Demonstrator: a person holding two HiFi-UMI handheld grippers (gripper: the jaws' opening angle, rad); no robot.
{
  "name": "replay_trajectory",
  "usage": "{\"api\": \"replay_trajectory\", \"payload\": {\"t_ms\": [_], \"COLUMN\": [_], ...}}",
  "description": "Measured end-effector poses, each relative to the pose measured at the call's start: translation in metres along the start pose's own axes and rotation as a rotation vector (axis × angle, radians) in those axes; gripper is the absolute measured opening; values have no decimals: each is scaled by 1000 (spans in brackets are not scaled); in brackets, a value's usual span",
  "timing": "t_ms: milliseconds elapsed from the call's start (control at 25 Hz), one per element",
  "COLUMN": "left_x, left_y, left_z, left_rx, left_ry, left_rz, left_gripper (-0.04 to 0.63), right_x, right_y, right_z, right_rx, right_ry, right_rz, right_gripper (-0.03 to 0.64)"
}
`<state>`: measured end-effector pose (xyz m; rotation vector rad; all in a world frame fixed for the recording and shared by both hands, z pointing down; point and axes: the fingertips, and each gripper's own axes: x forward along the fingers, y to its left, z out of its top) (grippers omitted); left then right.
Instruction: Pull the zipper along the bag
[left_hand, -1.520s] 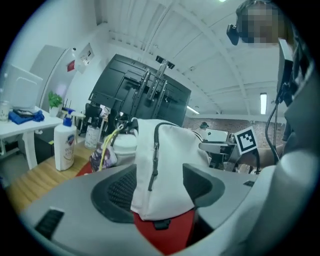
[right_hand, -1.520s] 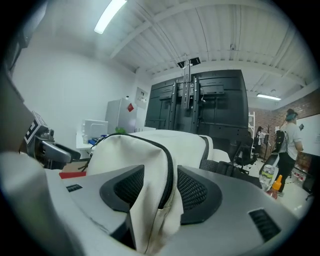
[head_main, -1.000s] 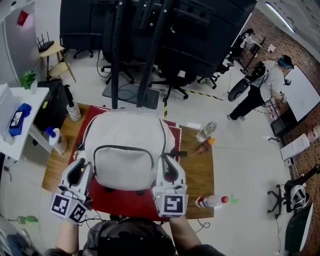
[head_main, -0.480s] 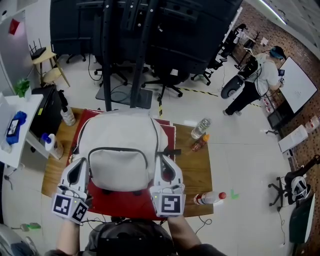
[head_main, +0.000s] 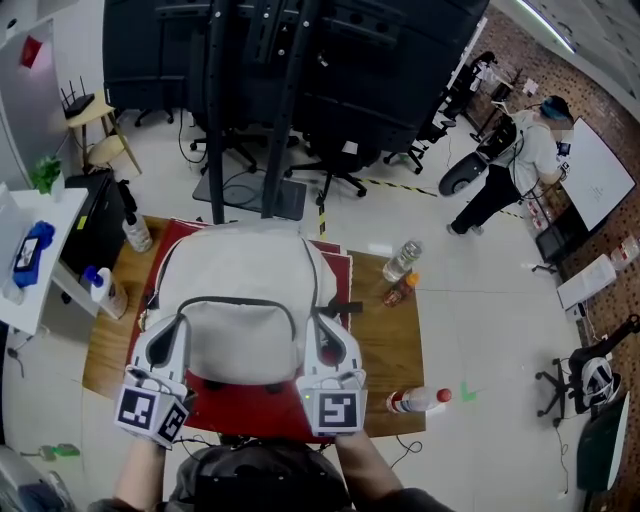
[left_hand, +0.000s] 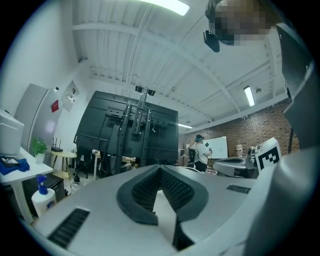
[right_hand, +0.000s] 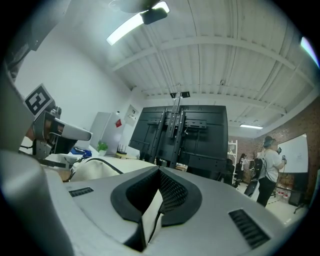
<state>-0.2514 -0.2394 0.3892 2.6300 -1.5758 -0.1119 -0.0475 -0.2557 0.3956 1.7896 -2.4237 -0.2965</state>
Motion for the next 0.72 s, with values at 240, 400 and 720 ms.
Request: {"api": "replay_trajectory", "payload": {"t_ms": [240, 400, 720], "left_x": [5, 8, 6], "left_y": [4, 10, 17], "left_z": [2, 5, 4], "left_rx": [-12, 2, 1], "left_ry": [-1, -4, 1], "left_rz": [14, 34, 53], "left_gripper": [23, 23, 23], "right_x": [5, 9, 12], "right_y": [1, 4, 5], "right_z": [-7, -11, -13], "right_rx": [7, -17, -21], "right_ry": [15, 32, 33], "right_rz": [22, 41, 57], "right_gripper": [11, 11, 11]}}
